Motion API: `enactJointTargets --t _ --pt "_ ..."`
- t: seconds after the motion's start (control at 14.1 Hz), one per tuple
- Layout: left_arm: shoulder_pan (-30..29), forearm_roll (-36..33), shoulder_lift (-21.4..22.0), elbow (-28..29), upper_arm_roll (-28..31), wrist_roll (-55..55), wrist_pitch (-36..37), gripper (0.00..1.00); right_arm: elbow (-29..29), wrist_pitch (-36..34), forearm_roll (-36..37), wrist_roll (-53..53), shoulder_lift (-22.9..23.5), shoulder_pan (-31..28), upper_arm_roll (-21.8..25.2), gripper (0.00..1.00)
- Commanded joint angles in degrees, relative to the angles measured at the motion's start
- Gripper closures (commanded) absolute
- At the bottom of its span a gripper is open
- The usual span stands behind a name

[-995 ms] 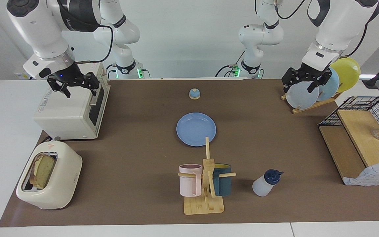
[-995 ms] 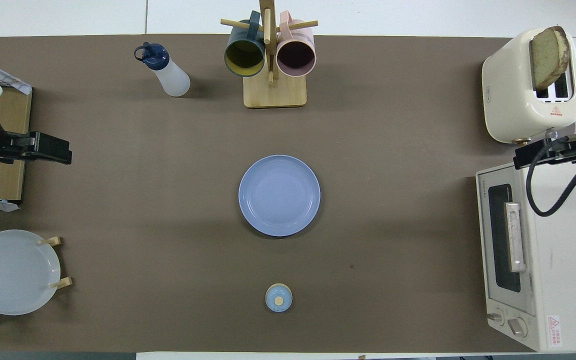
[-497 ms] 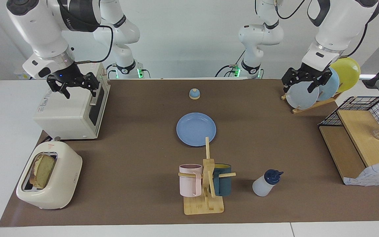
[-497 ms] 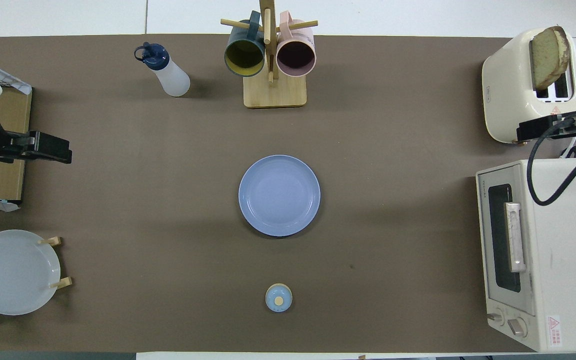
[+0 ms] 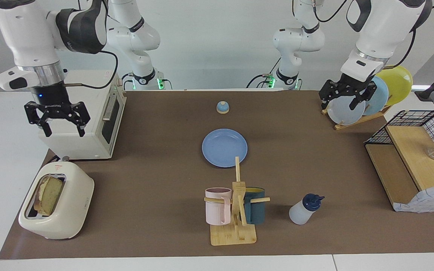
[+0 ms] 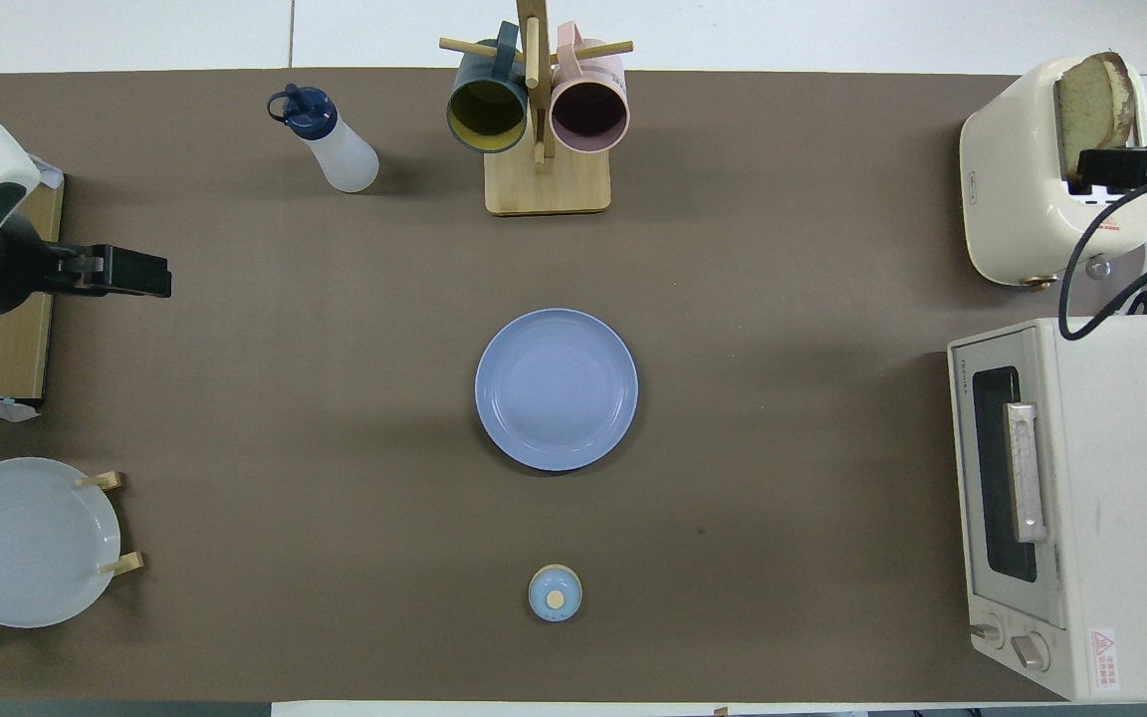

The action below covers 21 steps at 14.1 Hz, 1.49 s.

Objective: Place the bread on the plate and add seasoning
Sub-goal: 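Reach the left gripper toward the bottle while the right gripper reaches the toaster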

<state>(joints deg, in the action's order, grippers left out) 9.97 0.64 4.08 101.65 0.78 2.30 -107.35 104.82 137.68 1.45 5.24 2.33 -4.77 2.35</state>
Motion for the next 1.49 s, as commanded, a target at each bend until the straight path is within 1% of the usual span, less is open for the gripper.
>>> enactJointTargets --t 0.0,0.07,0.14,0.28,0.36,0.43,0.5,0.57,0.64,0.71,0.78,0.85,0.92,0.99,1.07,1.14,1.28,1.35,1.42 --pt "2.6 0.1 4.5 11.3 0.1 0.6 -11.3 0.0 -0.4 10.3 -1.0 2.4 6.3 -1.7 -0.3 0.0" --pt "4.4 0.1 3.8 12.5 0.3 0.6 -12.3 0.0 -1.5 11.1 -1.0 3.1 7.6 -2.0 -0.3 0.0" --pt "5.1 0.0 3.2 13.9 0.3 0.6 -14.9 0.0 -2.2 12.2 -0.9 4.8 9.3 -2.3 -0.2 0.0" --pt "7.1 -0.4 2.0 18.1 0.3 0.6 -23.6 0.0 -3.1 15.9 -1.3 11.3 12.2 -3.8 -0.3 0.0" --pt "7.7 -2.2 0.7 19.4 0.3 0.6 -26.9 0.0 -5.0 16.3 -1.4 12.3 14.0 -3.9 -0.3 0.0" --pt "8.8 -5.1 -1.2 19.8 0.3 1.9 -29.4 0.0 -5.8 16.3 -1.5 12.3 14.7 -3.8 -0.3 0.0" --pt "9.8 -7.7 -3.2 19.8 0.3 6.2 -31.8 0.0 -5.9 16.5 -1.7 12.0 14.8 -3.4 -0.3 0.02" --pt "10.7 -10.5 -5.5 20.0 0.3 12.2 -35.3 0.0 -5.9 16.5 -1.7 12.0 14.8 -3.5 -0.3 0.33" --pt "11.2 -12.6 -7.0 20.7 0.3 16.3 -39.1 0.0 -5.9 16.5 -1.7 11.9 14.8 -3.6 -0.3 0.44" --pt "11.2 -14.0 -9.2 21.0 0.3 18.9 -43.7 0.0 -5.7 16.5 -2.0 11.4 14.8 -3.6 -0.3 0.54" --pt "11.2 -14.2 -10.4 21.3 0.4 19.7 -47.2 0.0 -5.4 16.4 -2.7 9.8 14.8 -3.5 -0.4 0.61" --pt "11.1 -14.2 -11.9 21.4 0.4 20.5 -50.4 0.0 -5.4 16.4 -3.6 8.1 14.8 -3.3 -0.4 0.63" --pt "10.9 -14.2 -12.9 21.9 0.5 23.7 -53.5 0.0 -5.4 16.2 -4.9 6.6 14.8 -3.1 -0.4 0.79" --pt "10.7 -14.1 -14.8 22.0 0.5 26.1 -58.3 0.0 -5.7 15.6 -6.6 6.0 14.8 -3.2 -0.6 1.0" --pt "10.8 -14.0 -16.9 21.8 0.9 26.6 -62.2 0.0 -6.1 14.1 -9.1 6.1 14.7 -3.5 -0.8 1.0" --pt "10.7 -14.0 -18.2 21.3 1.6 26.6 -64.2 0.0 -7.5 9.8 -10.8 6.3 14.6 -3.8 -0.9 1.0" --pt "10.9 -14.3 -20.5 20.1 3.3 26.5 -65.4 0.0 -16.0 -3.8 -13.0 6.4 14.9 -4.0 -0.8 1.0" --pt "11.1 -14.2 -22.0 19.0 3.5 26.4 -65.5 0.0 -19.8 -9.0 -12.0 6.7 15.6 -3.9 -0.8 1.0" --pt "11.1 -14.3 -23.2 17.8 4.1 26.4 -65.5 0.0 -23.0 -11.9 -10.5 7.4 15.7 -3.8 -0.7 1.0"
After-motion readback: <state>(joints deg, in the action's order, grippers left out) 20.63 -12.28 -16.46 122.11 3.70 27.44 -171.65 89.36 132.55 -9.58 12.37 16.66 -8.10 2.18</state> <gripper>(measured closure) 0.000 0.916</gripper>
